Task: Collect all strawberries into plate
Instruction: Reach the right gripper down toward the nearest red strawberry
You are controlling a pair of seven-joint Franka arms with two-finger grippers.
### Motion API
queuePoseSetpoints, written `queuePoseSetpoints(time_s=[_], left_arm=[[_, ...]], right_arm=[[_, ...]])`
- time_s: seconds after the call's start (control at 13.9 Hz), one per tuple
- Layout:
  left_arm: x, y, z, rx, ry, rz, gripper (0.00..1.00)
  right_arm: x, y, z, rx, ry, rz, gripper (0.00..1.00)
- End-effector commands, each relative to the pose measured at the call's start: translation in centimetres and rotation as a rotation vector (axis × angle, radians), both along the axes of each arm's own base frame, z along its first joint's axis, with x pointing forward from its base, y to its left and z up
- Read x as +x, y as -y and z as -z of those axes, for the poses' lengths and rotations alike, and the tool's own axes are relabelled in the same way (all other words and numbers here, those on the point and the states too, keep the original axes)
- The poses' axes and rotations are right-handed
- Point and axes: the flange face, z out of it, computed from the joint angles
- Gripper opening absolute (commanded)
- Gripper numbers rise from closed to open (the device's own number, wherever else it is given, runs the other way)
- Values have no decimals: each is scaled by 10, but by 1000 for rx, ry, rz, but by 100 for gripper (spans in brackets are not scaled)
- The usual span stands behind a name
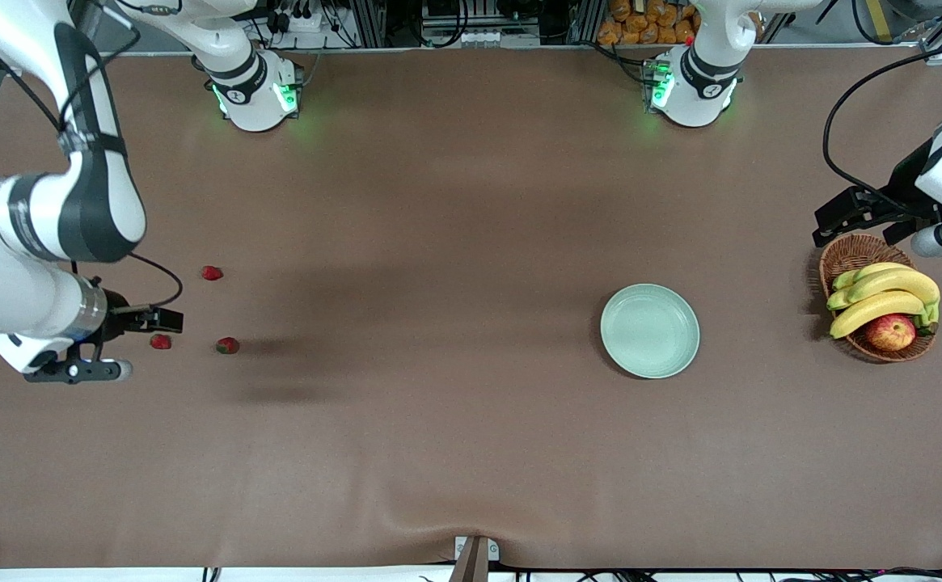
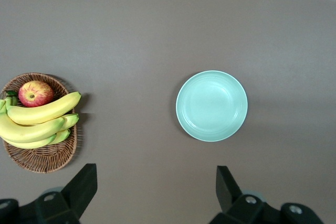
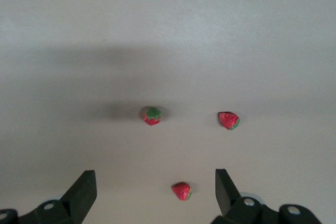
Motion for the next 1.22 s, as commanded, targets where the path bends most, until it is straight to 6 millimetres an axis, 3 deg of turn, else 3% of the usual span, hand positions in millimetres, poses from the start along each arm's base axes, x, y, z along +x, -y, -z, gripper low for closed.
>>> queuePoseSetpoints(time_s=[0.0, 0.5, 1.15], left_arm=[[1, 0, -5, -13, -7, 2, 100], [1, 0, 1, -14, -20, 0, 100], [5, 0, 13, -10, -59, 12, 100]], right_arm=[[5, 9, 18, 15, -7, 3, 100], [-11, 5, 88, 11, 39, -9, 100], [-47, 1, 156, 7, 123, 90, 100]])
